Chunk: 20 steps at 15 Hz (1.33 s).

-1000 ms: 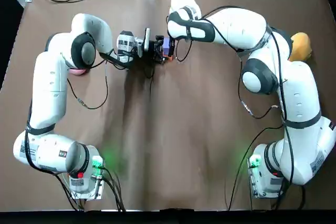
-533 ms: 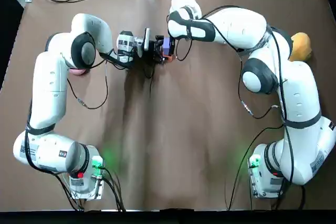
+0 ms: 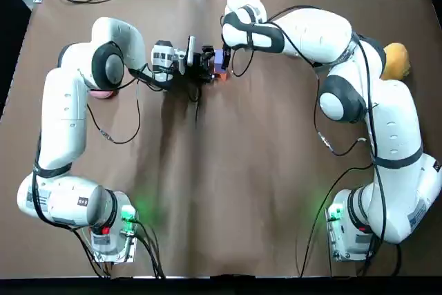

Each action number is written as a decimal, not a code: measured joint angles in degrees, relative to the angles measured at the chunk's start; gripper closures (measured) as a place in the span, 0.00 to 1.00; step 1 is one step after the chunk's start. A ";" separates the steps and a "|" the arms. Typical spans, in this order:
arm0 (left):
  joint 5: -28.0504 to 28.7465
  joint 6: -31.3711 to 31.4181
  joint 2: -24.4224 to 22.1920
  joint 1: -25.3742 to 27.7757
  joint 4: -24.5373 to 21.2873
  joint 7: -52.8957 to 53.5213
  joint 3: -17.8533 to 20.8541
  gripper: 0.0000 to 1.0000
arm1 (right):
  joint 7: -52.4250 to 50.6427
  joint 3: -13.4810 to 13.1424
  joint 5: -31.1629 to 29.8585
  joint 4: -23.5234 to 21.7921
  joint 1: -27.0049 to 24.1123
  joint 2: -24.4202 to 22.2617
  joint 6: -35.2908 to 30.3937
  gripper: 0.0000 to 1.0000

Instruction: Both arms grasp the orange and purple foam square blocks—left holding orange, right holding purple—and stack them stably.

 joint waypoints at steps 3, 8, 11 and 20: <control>0.00 -0.07 -0.01 1.00 -0.29 0.00 -0.08 0.00 | 0.01 0.00 0.00 0.05 -0.12 0.00 0.05 0.00; 0.05 -0.76 -0.35 2.61 -0.87 0.00 -0.24 0.00 | 0.01 0.02 -0.12 0.10 -0.12 0.00 0.05 0.00; 0.77 -0.95 -0.58 4.11 -0.97 0.00 -0.24 0.00 | 0.01 0.08 -0.16 0.11 -0.09 0.00 0.03 0.00; 4.77 -1.06 -2.73 7.78 -1.56 0.06 -0.17 0.00 | 0.00 0.06 -0.31 1.11 -0.56 -0.07 -0.47 0.00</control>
